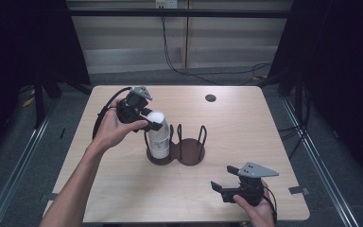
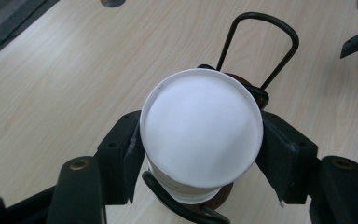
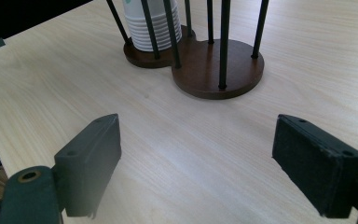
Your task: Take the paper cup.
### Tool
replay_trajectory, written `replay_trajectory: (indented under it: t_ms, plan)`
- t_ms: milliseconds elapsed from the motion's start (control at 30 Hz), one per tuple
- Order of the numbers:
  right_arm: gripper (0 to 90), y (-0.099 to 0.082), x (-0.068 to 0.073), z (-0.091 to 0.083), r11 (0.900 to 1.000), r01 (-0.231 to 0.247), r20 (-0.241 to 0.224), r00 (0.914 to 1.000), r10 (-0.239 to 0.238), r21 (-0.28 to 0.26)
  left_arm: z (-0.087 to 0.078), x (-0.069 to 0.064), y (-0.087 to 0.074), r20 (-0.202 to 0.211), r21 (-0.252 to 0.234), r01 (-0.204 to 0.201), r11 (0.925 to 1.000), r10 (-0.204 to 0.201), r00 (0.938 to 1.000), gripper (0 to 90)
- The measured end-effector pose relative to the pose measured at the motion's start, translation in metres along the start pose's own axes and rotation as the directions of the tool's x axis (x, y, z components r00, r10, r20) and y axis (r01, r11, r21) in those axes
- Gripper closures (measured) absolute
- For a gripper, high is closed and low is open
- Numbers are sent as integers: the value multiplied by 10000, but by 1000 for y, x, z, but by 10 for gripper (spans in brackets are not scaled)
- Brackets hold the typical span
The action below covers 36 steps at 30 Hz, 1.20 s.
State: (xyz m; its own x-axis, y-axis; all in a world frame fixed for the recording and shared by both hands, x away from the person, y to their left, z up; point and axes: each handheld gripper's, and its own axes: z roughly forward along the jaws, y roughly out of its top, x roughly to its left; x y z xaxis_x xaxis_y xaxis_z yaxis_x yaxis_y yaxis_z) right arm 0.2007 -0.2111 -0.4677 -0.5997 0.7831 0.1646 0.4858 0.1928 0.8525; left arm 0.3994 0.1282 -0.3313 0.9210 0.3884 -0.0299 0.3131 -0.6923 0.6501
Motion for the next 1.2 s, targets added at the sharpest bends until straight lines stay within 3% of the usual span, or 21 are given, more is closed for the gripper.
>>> replay_trajectory:
  t_ms: [267, 767, 967, 1200]
  plan:
    - [147, 0, 0, 0, 10000, 3, 15, 10000, -3, 5, -6, -5, 4, -75, -209, -232, 9995, 231, 9997, 365]
    - [147, 0, 0, 0, 10000, 19, 34, 10000, -18, -32, -20, -4, 1, -219, -652, -138, 9978, 123, 9997, 365]
    - [147, 0, 0, 0, 10000, -9, 29, 10000, 9, -7, -29, -3, 0, -352, -1063, -8, 9943, -29, 9994, 365]
    - [147, 0, 0, 0, 10000, 14, 69, 10000, -14, -20, -36, -2, -4, -224, -1684, 279, 9853, -322, 9992, 365]
